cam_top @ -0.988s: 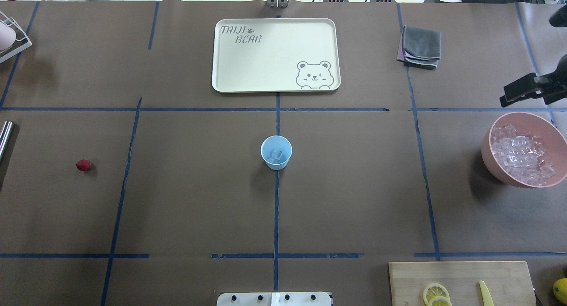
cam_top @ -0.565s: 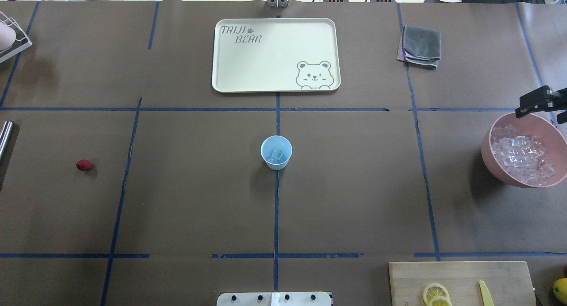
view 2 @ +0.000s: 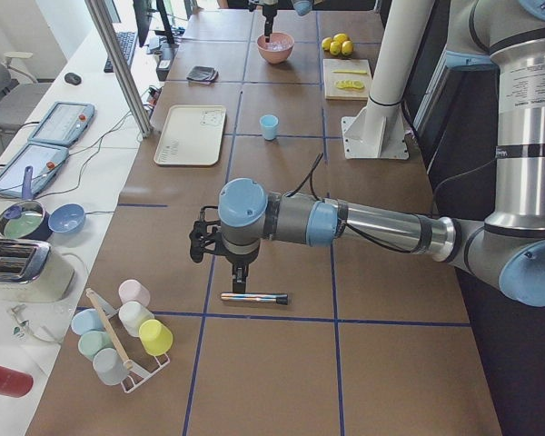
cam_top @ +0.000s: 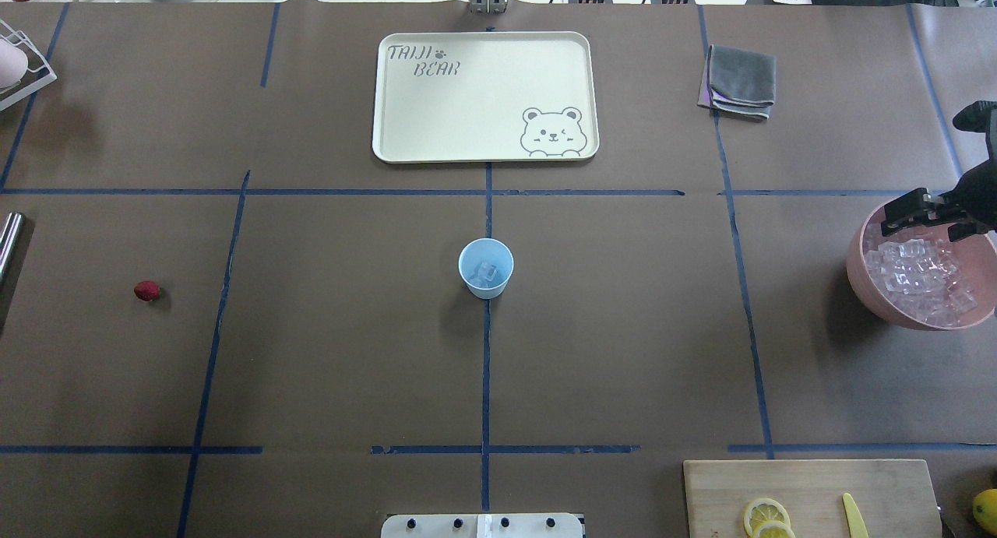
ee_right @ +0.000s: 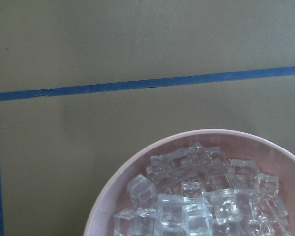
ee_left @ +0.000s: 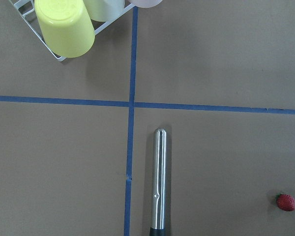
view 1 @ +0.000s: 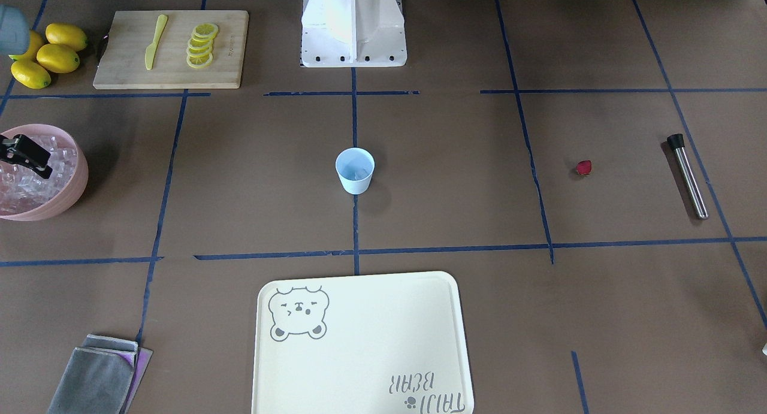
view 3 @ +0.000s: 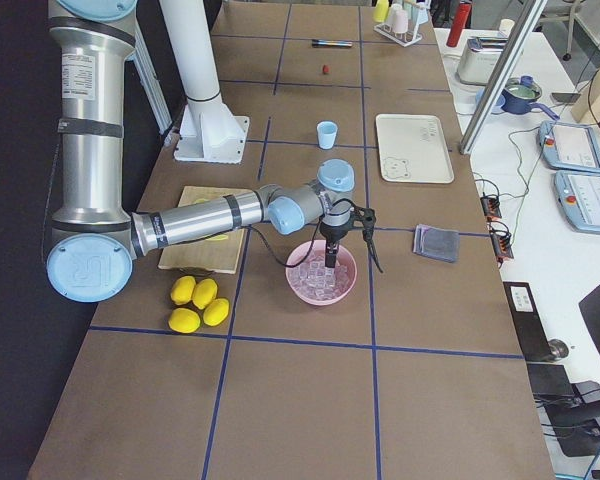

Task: Mash ice and strawberries in cup
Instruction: 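Lower the right gripper into the bowl and grasp a third ice cube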

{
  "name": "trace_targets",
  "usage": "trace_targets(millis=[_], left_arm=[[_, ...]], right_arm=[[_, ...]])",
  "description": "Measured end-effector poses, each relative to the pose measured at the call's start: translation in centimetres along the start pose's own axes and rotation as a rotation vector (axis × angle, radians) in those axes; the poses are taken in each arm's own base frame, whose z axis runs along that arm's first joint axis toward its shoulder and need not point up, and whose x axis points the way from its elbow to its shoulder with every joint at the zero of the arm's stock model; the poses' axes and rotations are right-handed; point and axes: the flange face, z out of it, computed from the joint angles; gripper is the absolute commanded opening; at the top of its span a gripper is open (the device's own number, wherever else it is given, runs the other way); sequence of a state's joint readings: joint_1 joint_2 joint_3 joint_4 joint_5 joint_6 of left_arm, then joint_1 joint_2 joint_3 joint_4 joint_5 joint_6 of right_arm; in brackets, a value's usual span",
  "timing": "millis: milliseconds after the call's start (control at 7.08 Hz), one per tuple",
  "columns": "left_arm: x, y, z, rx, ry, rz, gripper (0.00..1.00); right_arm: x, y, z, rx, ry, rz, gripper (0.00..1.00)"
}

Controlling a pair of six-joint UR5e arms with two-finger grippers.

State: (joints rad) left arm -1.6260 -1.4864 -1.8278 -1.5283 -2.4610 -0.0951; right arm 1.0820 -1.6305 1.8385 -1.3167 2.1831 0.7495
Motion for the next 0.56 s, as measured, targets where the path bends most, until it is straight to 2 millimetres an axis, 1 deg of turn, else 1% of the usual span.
trace_targets(millis=[141,424,565], left_arm=[[0.0,0.0,0.0,0.000,0.002,0.000,1.00],[0.2,0.0,-0.1,0.002,0.004,0.003,1.00],[0.3,0.0,-0.2,0.004,0.004,0.005,1.00]], right_arm=[[-0.2,0.2,0.7,-0.001,0.017,-0.019,1.00],[0.7,0.1,2.2,-0.021,0.040,-0.061,0.99],[1.0,0.1,2.6,-0.030,0.043,-0.072,0.98]])
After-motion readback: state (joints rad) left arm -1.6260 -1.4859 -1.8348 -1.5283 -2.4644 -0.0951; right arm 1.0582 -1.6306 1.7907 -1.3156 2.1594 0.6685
